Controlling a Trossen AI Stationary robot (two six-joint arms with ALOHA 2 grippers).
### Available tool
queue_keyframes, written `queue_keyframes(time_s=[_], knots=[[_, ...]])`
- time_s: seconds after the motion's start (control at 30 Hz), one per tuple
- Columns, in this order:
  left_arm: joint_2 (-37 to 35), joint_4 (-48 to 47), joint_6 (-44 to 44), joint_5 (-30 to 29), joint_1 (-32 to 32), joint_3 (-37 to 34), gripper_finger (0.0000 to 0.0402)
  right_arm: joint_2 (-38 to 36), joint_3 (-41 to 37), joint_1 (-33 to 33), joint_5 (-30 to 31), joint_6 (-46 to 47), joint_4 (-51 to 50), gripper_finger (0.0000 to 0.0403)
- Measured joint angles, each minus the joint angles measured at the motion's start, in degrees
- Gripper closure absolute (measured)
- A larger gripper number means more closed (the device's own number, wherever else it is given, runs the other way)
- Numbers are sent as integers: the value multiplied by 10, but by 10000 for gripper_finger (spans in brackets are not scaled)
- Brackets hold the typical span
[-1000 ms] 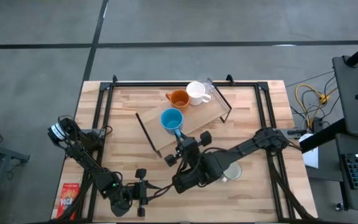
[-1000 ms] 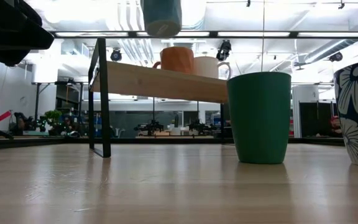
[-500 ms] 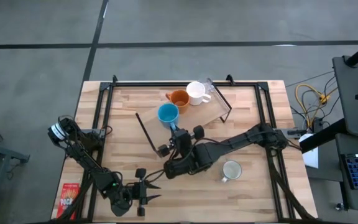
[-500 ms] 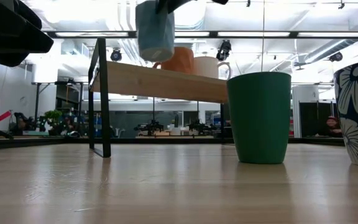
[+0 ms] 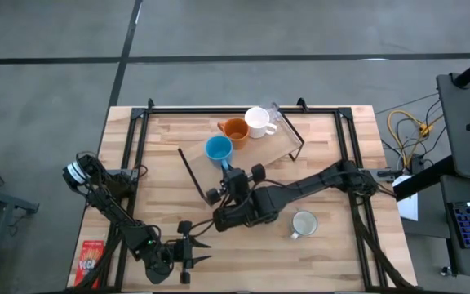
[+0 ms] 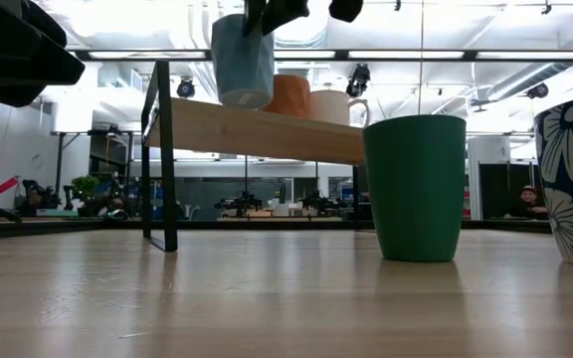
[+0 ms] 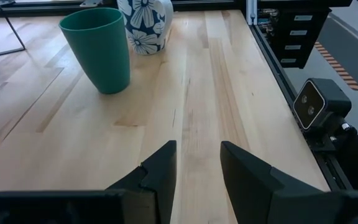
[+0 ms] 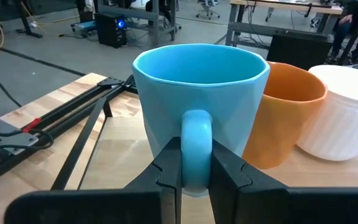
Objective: Stack small to large cups/mugs on shelf
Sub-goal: Put the blue mug on the shelf
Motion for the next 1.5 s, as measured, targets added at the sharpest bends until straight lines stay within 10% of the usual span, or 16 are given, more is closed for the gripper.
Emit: queue_keyframes(time_s=[1.5], knots=[[0, 0, 0, 0, -3, 0, 291, -1, -80, -56, -59, -93, 188, 364]])
